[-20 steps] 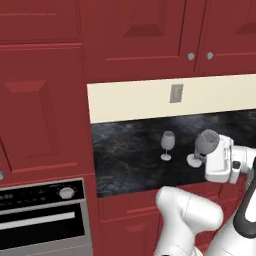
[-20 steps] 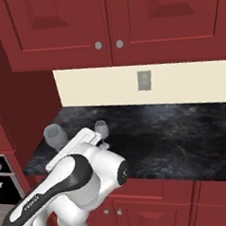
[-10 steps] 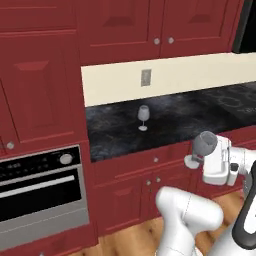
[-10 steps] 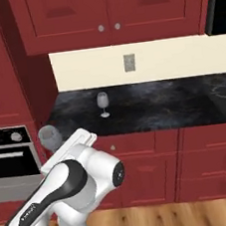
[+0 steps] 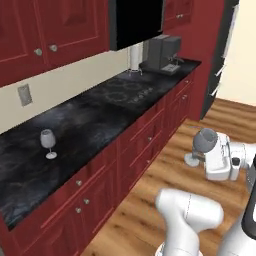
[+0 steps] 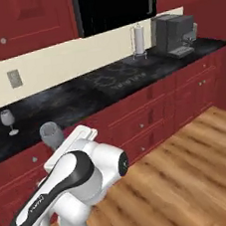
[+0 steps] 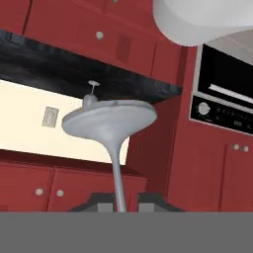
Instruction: Retrieve the wine glasses from the counter and place one next to each plate.
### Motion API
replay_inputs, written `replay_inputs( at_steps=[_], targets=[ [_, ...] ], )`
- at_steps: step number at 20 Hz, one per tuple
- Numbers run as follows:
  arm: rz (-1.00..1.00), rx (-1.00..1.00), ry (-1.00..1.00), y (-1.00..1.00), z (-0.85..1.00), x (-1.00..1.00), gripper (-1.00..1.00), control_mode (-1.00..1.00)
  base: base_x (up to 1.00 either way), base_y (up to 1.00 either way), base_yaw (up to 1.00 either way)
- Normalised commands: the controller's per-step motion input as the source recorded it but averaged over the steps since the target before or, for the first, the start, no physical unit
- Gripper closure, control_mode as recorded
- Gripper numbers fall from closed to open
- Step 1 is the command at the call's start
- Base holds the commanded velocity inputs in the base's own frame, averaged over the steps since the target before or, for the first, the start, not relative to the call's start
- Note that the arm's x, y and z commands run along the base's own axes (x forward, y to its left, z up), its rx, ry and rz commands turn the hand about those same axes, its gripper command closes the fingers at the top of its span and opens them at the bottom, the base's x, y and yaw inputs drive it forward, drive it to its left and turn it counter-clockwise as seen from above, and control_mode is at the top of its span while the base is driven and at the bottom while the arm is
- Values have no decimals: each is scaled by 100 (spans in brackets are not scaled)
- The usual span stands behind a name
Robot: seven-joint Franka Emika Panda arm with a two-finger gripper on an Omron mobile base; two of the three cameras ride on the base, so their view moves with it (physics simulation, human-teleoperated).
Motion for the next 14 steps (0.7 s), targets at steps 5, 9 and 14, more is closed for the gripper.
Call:
replay_inputs(
  at_steps=[5, 9, 14],
  targets=[
    [0, 0, 0, 0, 0, 0, 100, 100, 0, 0, -100],
    [0, 0, 0, 0, 0, 0, 100, 100, 0, 0, -100],
    [0, 0, 0, 0, 0, 0, 100, 100, 0, 0, -98]
  ],
)
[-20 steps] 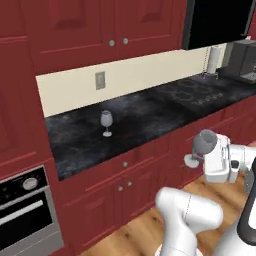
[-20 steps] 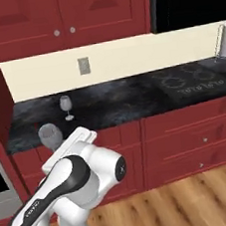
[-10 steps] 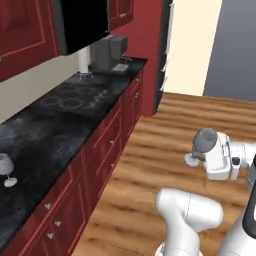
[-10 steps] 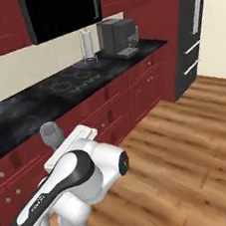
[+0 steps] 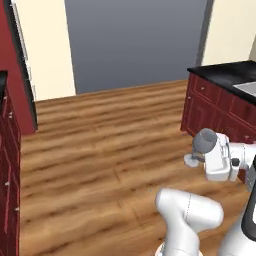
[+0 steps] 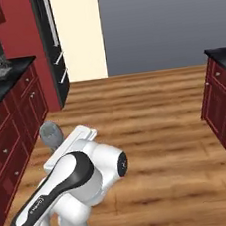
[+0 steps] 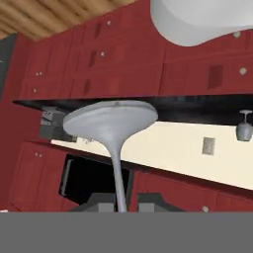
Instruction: Retrieve the wine glasses from the counter and place one next to each plate.
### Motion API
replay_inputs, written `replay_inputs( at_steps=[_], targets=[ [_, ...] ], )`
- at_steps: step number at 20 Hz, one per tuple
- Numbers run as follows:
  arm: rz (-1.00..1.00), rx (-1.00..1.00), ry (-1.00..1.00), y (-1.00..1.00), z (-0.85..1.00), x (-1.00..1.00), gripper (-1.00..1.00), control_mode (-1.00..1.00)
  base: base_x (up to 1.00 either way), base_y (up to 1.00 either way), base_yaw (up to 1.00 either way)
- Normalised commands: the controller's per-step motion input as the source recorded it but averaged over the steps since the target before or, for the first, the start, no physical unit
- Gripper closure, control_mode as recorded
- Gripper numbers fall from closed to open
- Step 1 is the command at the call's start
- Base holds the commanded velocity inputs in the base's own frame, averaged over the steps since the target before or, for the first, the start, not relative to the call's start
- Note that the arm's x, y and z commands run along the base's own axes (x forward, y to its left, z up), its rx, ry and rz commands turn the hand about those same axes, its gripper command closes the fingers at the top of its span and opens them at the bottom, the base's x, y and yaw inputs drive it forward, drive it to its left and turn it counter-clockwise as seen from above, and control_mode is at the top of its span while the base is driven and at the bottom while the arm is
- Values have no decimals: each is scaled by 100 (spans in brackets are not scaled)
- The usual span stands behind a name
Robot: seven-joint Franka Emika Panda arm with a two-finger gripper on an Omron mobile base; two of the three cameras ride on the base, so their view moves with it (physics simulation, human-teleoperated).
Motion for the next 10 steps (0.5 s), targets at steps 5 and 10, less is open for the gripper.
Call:
replay_inputs(
  at_steps=[5, 10],
  targets=[
    [0, 0, 0, 0, 0, 0, 100, 100, 0, 0, -94],
    [0, 0, 0, 0, 0, 0, 100, 100, 12, 26, -86]
  ],
)
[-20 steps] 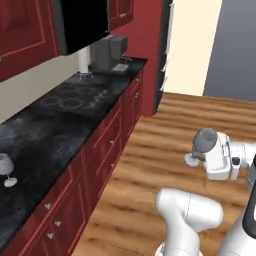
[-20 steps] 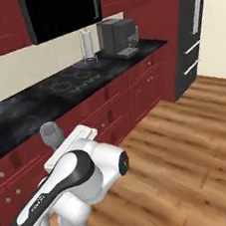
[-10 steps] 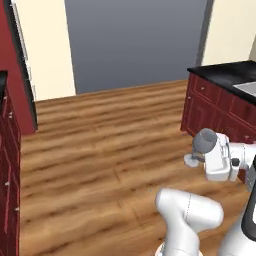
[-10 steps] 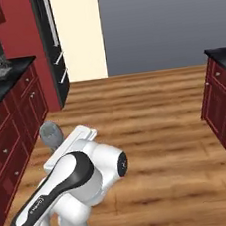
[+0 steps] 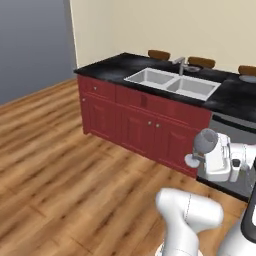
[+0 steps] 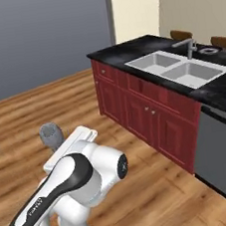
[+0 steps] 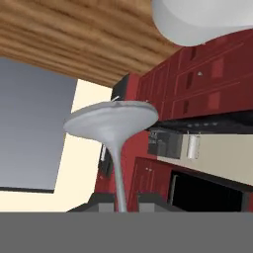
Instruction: Retrieve the wine glasses from the counter and place one next to each plate.
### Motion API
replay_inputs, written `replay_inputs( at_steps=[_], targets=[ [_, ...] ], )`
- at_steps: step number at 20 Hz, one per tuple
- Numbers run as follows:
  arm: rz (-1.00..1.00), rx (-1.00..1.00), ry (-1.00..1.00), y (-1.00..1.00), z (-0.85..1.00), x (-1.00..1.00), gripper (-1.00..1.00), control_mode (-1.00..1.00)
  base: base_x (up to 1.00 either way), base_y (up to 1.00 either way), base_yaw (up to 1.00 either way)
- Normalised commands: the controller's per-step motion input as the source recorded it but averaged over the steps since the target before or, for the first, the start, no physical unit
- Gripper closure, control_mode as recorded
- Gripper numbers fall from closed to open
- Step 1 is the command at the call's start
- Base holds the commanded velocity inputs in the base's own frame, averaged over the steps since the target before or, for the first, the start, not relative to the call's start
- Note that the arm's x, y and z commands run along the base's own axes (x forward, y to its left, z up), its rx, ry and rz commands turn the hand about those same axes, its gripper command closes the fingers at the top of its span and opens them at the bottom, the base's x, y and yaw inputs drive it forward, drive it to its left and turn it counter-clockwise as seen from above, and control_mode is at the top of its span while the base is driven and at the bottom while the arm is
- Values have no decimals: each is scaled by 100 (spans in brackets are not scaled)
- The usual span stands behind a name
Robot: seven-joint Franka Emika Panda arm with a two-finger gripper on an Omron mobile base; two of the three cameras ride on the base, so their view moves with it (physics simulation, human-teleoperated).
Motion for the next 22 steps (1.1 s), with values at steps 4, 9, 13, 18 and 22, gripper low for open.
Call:
replay_inputs(
  at_steps=[4, 9, 13, 18, 22],
  targets=[
    [0, 0, 0, 0, 0, 0, 100, 100, 77, 92, -43],
    [0, 0, 0, 0, 0, 0, 100, 100, 100, 100, -7],
    [0, 0, 0, 0, 0, 0, 100, 100, 100, 100, -2],
    [0, 0, 0, 0, 0, 0, 100, 100, 100, 100, -3],
    [0, 0, 0, 0, 0, 0, 100, 100, 100, 100, -9]
  ],
)
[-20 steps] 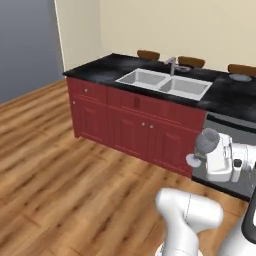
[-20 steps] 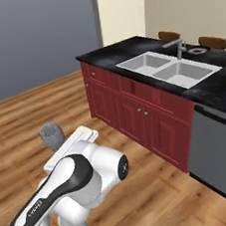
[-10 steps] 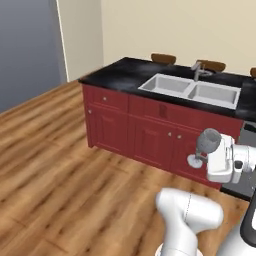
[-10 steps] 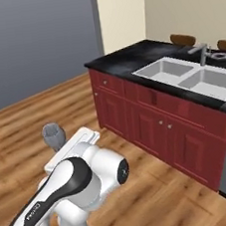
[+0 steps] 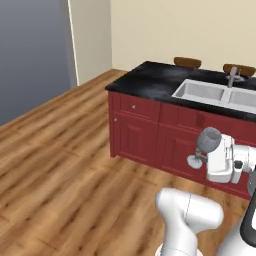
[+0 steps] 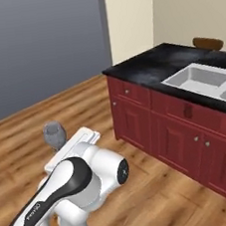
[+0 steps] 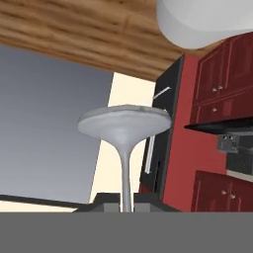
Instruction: Retrieve the wine glasses from the counter and place one next to each plate.
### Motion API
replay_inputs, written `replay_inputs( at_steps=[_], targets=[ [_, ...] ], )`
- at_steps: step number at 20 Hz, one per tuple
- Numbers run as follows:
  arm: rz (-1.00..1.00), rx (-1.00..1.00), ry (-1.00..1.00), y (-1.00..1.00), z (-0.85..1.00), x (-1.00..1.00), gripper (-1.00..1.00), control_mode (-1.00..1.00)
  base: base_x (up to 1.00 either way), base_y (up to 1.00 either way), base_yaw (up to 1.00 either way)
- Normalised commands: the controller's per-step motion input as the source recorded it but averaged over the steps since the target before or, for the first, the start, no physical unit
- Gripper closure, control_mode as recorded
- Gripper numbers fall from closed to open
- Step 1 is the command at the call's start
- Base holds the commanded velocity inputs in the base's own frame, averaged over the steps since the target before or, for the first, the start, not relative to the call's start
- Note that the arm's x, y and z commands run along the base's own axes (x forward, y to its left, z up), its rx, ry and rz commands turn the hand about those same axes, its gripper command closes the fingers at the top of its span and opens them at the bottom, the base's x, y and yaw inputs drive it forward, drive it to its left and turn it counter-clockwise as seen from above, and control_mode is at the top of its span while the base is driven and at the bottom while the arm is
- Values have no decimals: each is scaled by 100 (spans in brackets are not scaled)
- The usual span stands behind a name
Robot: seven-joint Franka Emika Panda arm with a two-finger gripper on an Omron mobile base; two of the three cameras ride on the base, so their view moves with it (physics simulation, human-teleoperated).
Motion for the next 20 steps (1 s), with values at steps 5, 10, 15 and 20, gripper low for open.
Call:
replay_inputs(
  at_steps=[5, 10, 15, 20],
  targets=[
    [0, 0, 0, 0, 0, 0, 100, 100, 100, 100, -14],
    [0, 0, 0, 0, 0, 0, 100, 100, 100, 100, -24],
    [0, 0, 0, 0, 0, 0, 100, 100, 100, 100, -34],
    [0, 0, 0, 0, 0, 0, 100, 100, 100, 100, -43]
  ],
)
